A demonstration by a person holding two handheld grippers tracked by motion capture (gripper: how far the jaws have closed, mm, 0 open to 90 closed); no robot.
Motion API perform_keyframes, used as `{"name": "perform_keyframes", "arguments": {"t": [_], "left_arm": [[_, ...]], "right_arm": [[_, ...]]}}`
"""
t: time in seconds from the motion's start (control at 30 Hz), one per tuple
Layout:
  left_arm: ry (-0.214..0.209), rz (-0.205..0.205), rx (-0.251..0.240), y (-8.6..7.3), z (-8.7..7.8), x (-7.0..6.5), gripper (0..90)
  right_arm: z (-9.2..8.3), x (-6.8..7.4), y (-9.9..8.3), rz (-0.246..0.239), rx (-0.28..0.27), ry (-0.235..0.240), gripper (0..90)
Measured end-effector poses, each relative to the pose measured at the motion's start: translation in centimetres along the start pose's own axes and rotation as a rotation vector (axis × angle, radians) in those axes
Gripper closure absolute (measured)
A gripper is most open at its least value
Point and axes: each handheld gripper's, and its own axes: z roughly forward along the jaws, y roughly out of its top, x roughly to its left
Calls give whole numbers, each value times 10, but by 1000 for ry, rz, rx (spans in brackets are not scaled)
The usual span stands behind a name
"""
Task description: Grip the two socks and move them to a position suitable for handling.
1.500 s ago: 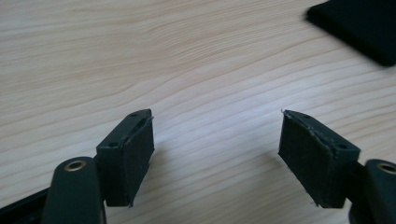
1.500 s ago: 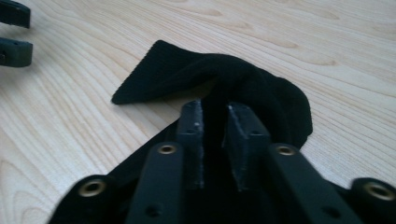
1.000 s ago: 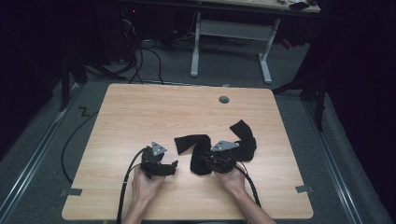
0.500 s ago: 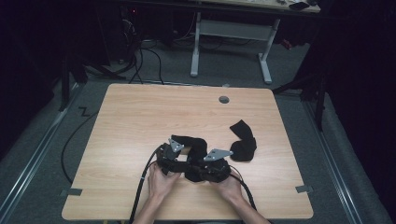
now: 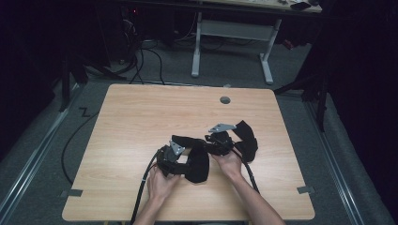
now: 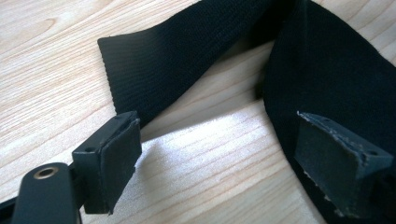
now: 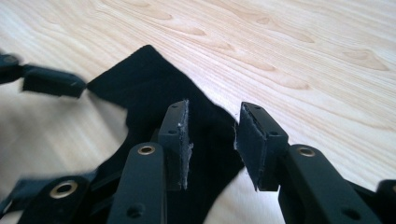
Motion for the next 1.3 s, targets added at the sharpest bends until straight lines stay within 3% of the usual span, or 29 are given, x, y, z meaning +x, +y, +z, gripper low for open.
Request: {"name": "perform_keyframes", "arguments": {"t": [0.13, 0.3, 0.4, 0.5, 0.67, 0.7, 0.8, 0.9, 0.93, 1.03, 1.17, 1.2, 1.3], "left_arm": [[-9, -6, -13, -3, 0, 2, 153], [-31, -36, -33, -7, 1, 6, 146], [-36, -46, -38, -7, 2, 6, 143], [-35, -48, -40, -7, 2, 6, 143], [-32, -51, -41, -7, 2, 6, 143], [-31, -51, -41, -7, 2, 6, 144], [-31, -52, -41, -7, 2, 6, 144], [-31, -49, -43, -7, 2, 5, 150], [-32, -45, -45, -7, 2, 5, 155], [-35, -46, -45, -7, 2, 5, 163], [-33, -47, -45, -7, 2, 5, 162], [-30, -50, -44, -7, 2, 4, 159], [-31, -51, -45, -7, 2, 4, 162]], "right_arm": [[19, -2, 8, 5, 53, -11, 646], [37, -4, 4, 13, 137, 20, 811], [36, -9, 3, 35, 128, 56, 896], [30, -9, 5, 3, 122, 49, 900], [20, -9, 7, -6, 89, 43, 899], [22, -10, 9, -9, 72, 2, 863], [29, -11, 8, 17, 68, -31, 694], [39, -9, 5, 10, 101, -36, 652], [42, -8, 5, -1, 114, -37, 661], [45, -7, 7, -28, 130, -8, 850], [41, -5, 8, -59, 138, -27, 873], [34, -6, 7, -31, 89, -29, 873], [18, -10, 6, 16, 25, -39, 871]]}}
